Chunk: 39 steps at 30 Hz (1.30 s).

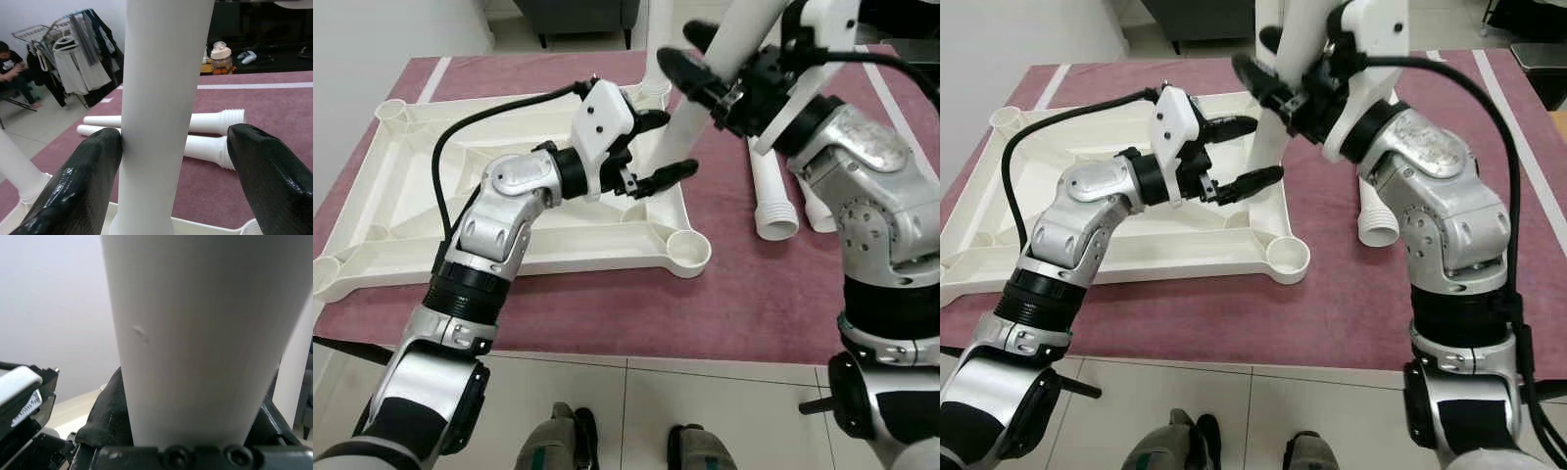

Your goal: Building children table

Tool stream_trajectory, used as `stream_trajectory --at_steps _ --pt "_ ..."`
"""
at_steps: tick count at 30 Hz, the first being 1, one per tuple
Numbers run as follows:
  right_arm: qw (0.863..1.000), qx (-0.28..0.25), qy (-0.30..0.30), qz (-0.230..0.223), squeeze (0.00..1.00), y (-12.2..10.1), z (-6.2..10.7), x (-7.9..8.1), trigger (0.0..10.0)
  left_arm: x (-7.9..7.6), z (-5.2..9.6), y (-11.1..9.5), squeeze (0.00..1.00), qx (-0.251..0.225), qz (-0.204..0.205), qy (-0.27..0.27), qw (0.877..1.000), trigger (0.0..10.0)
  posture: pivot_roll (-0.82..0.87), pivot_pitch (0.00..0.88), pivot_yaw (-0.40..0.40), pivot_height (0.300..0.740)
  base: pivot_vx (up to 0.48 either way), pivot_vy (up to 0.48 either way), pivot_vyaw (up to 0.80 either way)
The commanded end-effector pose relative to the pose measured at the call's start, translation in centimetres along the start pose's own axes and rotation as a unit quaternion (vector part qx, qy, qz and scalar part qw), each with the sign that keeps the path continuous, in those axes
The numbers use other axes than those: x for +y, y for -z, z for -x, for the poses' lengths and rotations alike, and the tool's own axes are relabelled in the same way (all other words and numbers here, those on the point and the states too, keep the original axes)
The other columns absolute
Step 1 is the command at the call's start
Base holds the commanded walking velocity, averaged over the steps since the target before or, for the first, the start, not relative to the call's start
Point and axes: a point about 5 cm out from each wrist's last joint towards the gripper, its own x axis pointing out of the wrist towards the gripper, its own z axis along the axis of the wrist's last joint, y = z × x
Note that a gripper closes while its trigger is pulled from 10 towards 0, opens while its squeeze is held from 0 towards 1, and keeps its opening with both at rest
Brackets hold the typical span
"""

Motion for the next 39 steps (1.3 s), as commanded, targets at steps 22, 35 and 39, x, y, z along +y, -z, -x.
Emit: stream_trajectory --at_steps 22,35,39 --pt "0.968 -0.008 -0.249 -0.021 0.00 -1.3 0.6 5.0 0.0 -0.2 -0.3 0.1 0.00 0.002 0.010 0.028 1.000 7.2 -0.10 0.133 0.109 0.740 0.000 0.000 0.00" --pt "0.971 0.022 -0.238 0.004 0.00 -0.2 0.2 4.5 10.0 -0.9 0.4 0.2 0.00 -0.002 0.018 0.052 0.998 0.0 -0.10 0.128 0.098 0.740 0.000 0.000 0.00" --pt "0.988 0.033 -0.152 0.008 1.00 0.9 -0.3 3.7 10.0 -0.5 0.4 -0.3 0.00 -0.018 0.020 0.031 0.999 0.0 -0.10 0.122 0.098 0.740 0.000 0.000 0.00"
